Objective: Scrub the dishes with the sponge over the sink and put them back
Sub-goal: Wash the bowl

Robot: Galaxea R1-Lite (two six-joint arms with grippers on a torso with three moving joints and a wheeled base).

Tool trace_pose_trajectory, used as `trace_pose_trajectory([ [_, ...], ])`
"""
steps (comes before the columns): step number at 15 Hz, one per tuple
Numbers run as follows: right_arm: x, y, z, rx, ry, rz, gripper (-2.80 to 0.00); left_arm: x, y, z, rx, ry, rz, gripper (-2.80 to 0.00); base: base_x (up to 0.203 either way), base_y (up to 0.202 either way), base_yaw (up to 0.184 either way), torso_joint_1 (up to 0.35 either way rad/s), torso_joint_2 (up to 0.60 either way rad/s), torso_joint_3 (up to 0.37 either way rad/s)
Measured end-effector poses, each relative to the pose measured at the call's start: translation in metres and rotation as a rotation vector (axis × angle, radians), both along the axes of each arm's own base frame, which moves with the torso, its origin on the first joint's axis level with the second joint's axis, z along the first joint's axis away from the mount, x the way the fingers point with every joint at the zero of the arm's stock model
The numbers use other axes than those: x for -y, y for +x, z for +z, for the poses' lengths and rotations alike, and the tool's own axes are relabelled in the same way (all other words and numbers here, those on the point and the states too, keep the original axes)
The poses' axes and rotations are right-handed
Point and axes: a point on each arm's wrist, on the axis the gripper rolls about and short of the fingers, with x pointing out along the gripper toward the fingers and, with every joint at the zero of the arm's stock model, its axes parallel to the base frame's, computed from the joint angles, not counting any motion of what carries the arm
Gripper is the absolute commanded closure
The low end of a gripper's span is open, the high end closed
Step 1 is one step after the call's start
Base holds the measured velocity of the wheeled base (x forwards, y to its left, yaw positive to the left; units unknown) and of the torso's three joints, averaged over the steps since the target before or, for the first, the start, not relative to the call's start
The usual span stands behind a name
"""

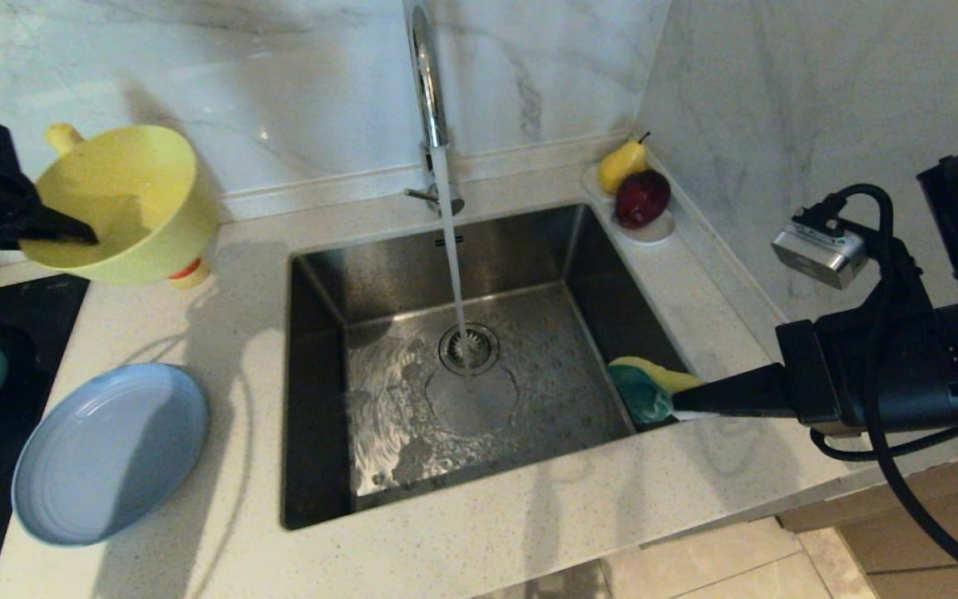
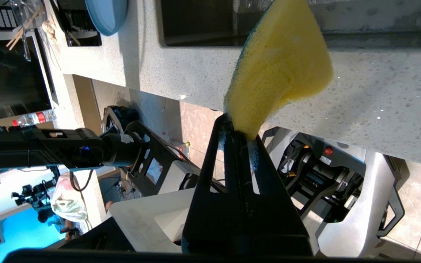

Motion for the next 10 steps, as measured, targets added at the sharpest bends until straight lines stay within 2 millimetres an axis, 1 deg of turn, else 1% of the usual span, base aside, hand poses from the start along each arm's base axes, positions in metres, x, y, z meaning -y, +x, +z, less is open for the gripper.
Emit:
trace_pose_trajectory([
  [2,0.0,0.0,0.0,0.001,0.0,-0.001,0.0,0.027,0.024,-0.018,-0.058,0.017,-0.04,0.0,0.0,0.0,0.0,0.0,0.0,0.0],
  [5,0.001,0.001,0.0,0.003,0.0,-0.002,0.0,0.061,0.064,-0.047,-0.116,0.003,-0.074,0.0,0.0,0.0,0.0,0.0,0.0,0.0],
  [7,0.003,0.002,-0.001,0.001,-0.004,-0.009,0.0,0.077,0.087,-0.064,-0.149,-0.023,-0.08,0.0,0.0,0.0,0.0,0.0,0.0,0.0],
  [10,0.003,0.004,-0.002,0.024,0.01,-0.015,0.0,0.096,0.121,-0.088,-0.182,-0.071,-0.043,0.0,0.0,0.0,0.0,0.0,0.0,0.0],
])
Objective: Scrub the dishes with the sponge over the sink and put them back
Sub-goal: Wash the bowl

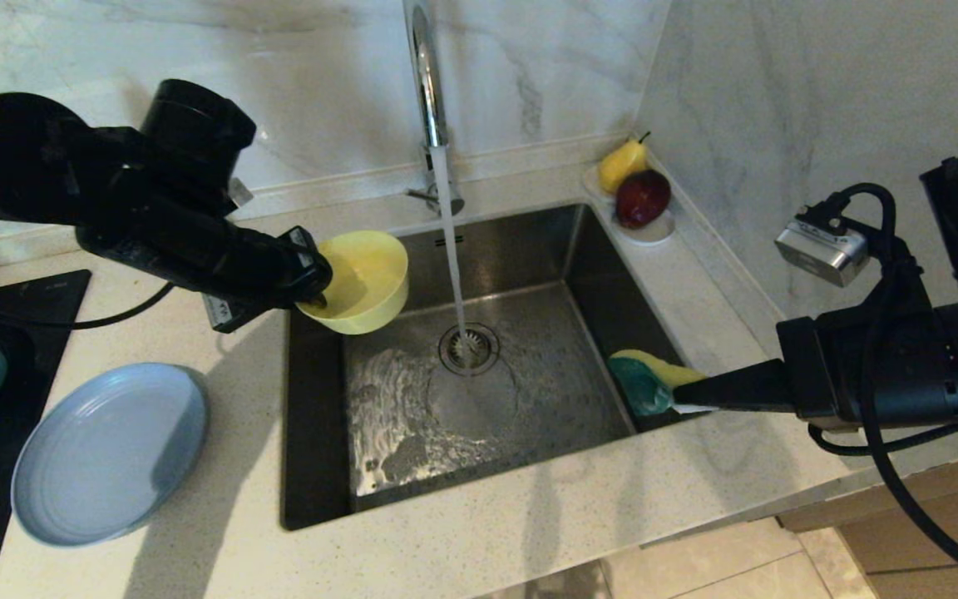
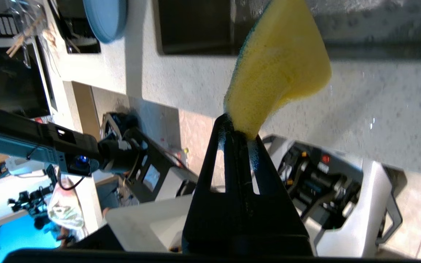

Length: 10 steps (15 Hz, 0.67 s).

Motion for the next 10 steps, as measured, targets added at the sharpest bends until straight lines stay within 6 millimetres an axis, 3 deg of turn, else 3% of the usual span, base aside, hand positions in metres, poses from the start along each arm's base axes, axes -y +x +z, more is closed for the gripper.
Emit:
trace_pose_trajectory([
  [4,0.001,-0.001,-0.001,0.025,0.015,-0.002,0.0,0.022,0.034,-0.027,-0.049,-0.029,0.102,0.0,0.0,0.0,0.0,0.0,0.0,0.0],
  [10,0.004,-0.006,-0.003,0.04,0.023,-0.001,0.0,0.066,0.066,-0.061,-0.011,-0.01,0.119,0.0,0.0,0.0,0.0,0.0,0.0,0.0],
])
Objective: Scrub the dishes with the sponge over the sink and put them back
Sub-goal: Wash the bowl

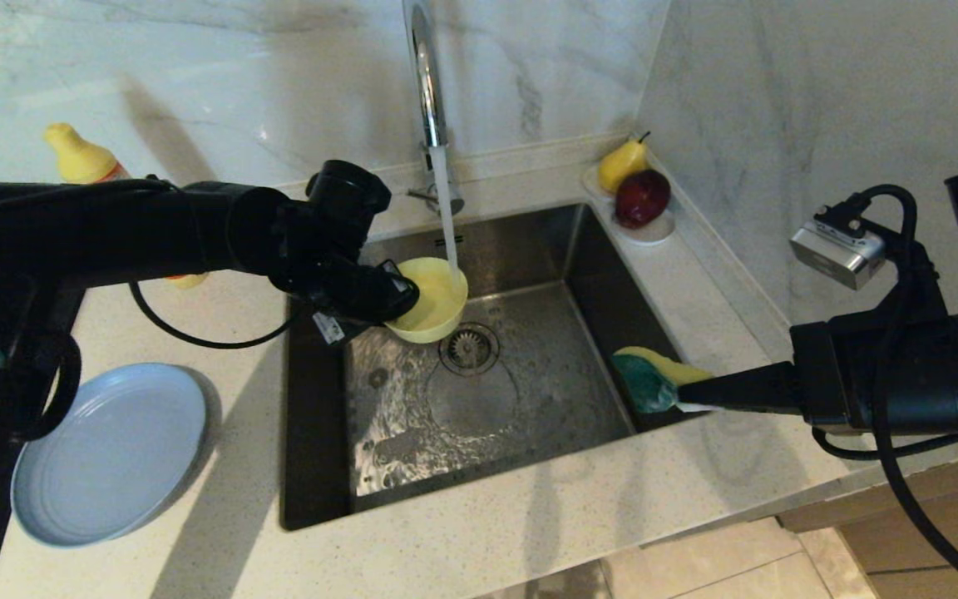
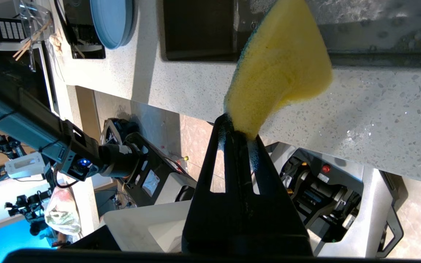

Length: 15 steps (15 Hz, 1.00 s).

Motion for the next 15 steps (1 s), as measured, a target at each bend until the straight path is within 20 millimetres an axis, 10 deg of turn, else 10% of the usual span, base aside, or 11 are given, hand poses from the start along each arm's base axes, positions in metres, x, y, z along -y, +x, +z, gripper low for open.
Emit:
trace_pose_trajectory([
  [15,0.001,-0.002,0.0,0.027,-0.015,0.018,0.0,0.023,0.019,-0.028,0.039,0.016,-0.012,0.0,0.0,0.0,0.0,0.0,0.0,0.0],
])
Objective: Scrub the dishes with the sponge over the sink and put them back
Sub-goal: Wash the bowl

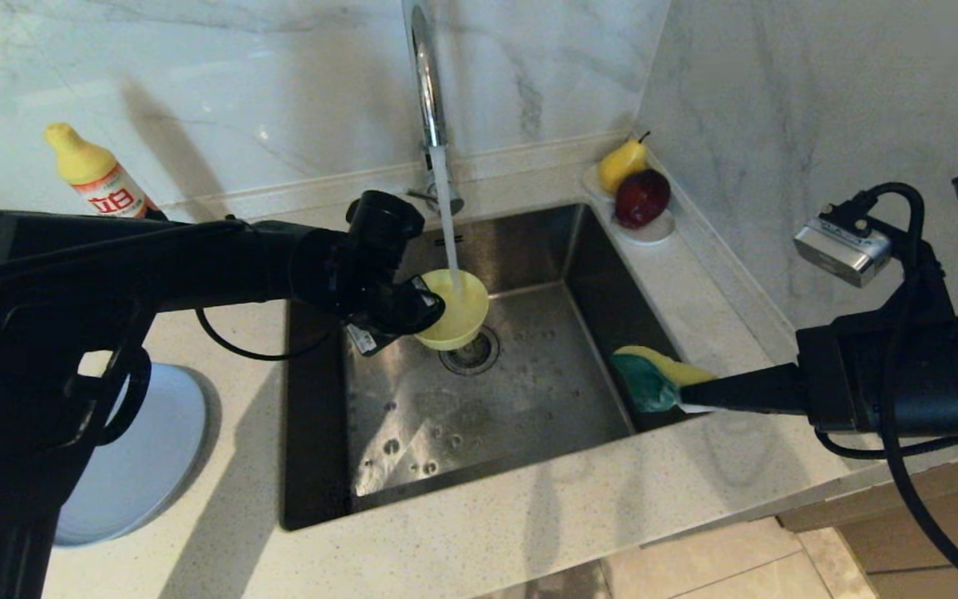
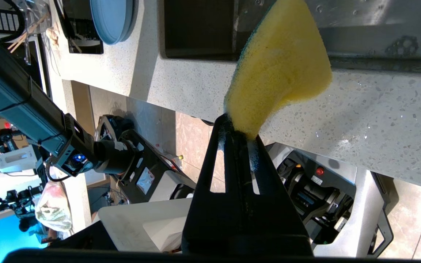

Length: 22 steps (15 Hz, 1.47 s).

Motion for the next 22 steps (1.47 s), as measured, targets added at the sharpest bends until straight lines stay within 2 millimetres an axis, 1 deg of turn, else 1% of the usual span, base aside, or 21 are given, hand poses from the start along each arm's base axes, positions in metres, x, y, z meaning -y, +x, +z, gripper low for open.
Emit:
trace_pose_trajectory([
  [3,0.001,0.0,-0.002,-0.007,-0.004,-0.003,0.0,-0.001,-0.006,0.007,-0.001,0.001,-0.002,0.0,0.0,0.0,0.0,0.0,0.0,0.0],
  [6,0.001,0.001,-0.006,-0.021,-0.011,-0.006,0.0,-0.009,-0.018,0.023,0.045,0.054,0.03,0.0,0.0,0.0,0.0,0.0,0.0,0.0],
  [10,0.001,0.008,-0.011,-0.028,-0.016,-0.02,0.0,-0.032,-0.034,0.058,0.159,0.216,0.131,0.0,0.0,0.0,0.0,0.0,0.0,0.0],
  [15,-0.001,0.012,-0.014,-0.04,-0.024,-0.021,0.0,-0.048,-0.053,0.106,0.341,0.314,0.146,0.0,0.0,0.0,0.0,0.0,0.0,0.0],
  [18,-0.001,0.012,-0.014,-0.038,-0.024,-0.022,0.0,-0.052,-0.061,0.126,0.432,0.376,0.118,0.0,0.0,0.0,0.0,0.0,0.0,0.0],
  [22,-0.001,0.012,-0.013,-0.036,-0.024,-0.022,0.0,-0.056,-0.072,0.145,0.508,0.46,0.084,0.0,0.0,0.0,0.0,0.0,0.0,0.0],
])
